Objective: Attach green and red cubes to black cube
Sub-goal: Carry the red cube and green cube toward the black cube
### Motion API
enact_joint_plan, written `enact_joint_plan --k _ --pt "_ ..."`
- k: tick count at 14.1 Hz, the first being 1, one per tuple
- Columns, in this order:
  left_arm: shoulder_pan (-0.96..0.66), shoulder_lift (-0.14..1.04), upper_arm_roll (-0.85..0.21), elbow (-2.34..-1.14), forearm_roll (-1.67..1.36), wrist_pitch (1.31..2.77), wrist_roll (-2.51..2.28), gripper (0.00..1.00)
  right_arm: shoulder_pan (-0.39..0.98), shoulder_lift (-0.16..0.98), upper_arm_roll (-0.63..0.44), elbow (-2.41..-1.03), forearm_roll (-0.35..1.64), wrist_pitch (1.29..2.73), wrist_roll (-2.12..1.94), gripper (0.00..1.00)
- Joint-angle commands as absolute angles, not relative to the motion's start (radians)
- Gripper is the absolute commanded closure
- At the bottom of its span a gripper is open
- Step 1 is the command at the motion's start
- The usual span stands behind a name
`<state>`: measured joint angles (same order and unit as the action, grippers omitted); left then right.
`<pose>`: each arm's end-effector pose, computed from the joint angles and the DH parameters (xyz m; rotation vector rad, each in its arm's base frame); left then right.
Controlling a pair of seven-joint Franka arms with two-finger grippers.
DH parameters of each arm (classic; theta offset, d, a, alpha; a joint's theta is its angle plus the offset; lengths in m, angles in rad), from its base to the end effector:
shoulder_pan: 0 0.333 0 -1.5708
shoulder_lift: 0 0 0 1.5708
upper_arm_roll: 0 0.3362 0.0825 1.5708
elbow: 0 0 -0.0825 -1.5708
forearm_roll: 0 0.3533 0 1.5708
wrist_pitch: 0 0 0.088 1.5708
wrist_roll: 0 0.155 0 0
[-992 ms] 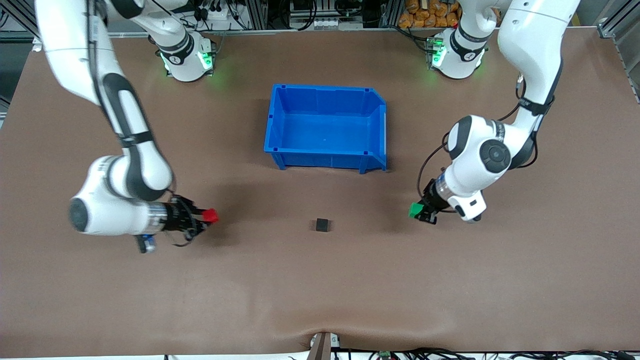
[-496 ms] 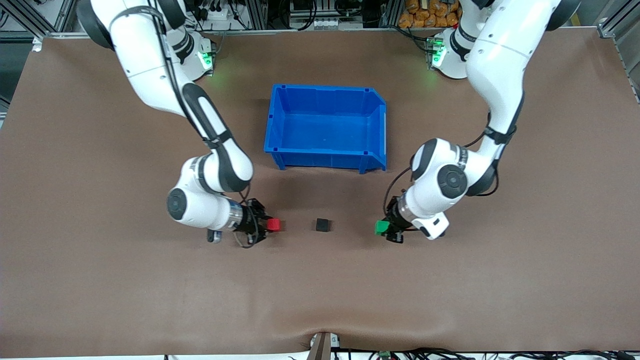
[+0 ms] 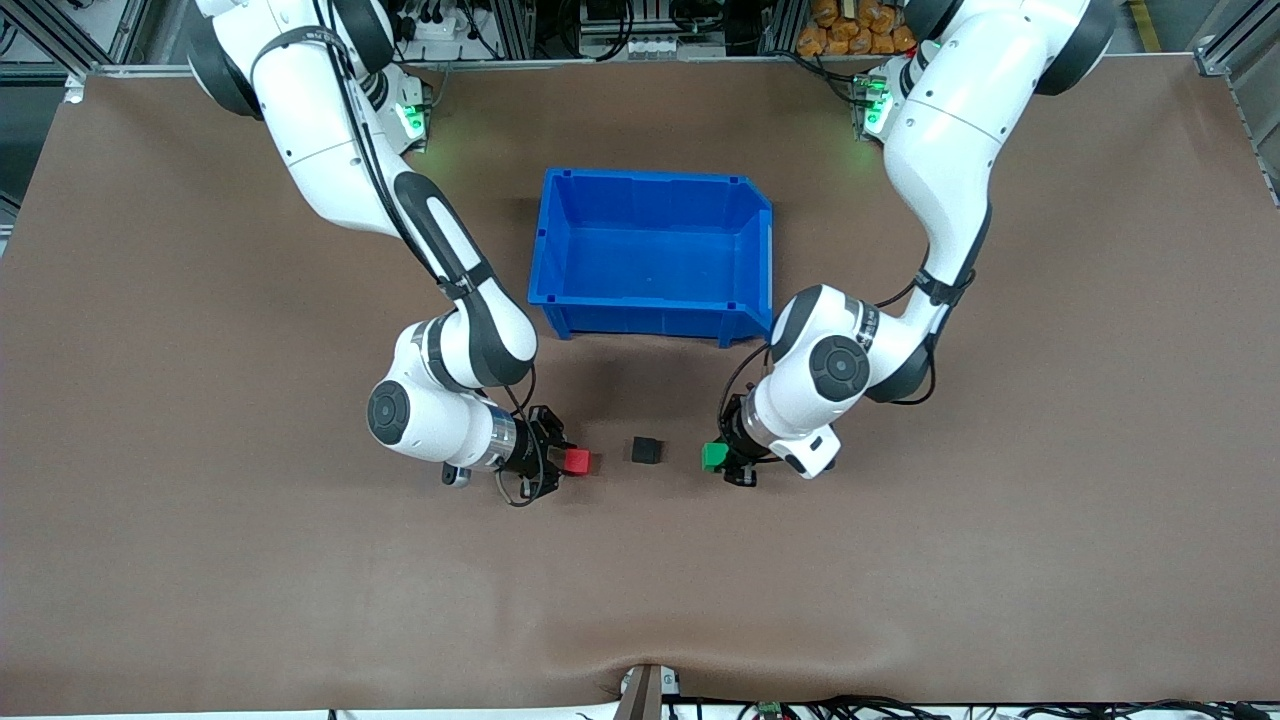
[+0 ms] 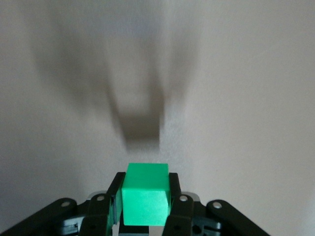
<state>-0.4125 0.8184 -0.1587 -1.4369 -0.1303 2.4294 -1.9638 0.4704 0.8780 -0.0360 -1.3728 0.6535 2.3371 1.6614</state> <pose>0.6343 -0.3858 0.2119 2.0790 2.0242 -0.2065 0.6607 0.3467 0.1870 -1.8928 2.0550 0.5060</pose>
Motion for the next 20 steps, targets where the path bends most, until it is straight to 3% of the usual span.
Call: enact_joint_plan --k 1,12,13,15,17,20 --pt "-0.422 0.835 -0.141 -1.394 -0.137 2.408 -1.965 1.00 0.498 0.907 -0.046 -1.339 0.676 2.332 1.675 1.00" --pt "-0.390 0.813 -0.138 -1.399 -0.106 2.347 -1.922 1.00 0.592 0.928 -0.046 -1.333 0.676 2.459 1.779 1.00" --pt "-0.388 0.813 -0.138 -1.399 -0.110 2.347 -1.924 1.00 0.594 0.930 -0.046 -1.333 0.676 2.471 1.778 0.95" --pt "-0.391 0.815 -0.138 -1.399 -0.117 2.347 -1.933 1.00 0.615 0.936 -0.048 -1.330 0.673 2.516 1.766 0.00" --pt "-0.402 0.815 -0.140 -1.401 -0.121 2.347 -1.950 1.00 0.588 0.919 -0.048 -1.312 0.664 2.459 1.763 0.00" --pt "-0.408 0.819 -0.141 -1.402 -0.121 2.347 -1.988 1.00 0.499 0.885 -0.058 -1.208 0.632 2.161 1.761 0.00"
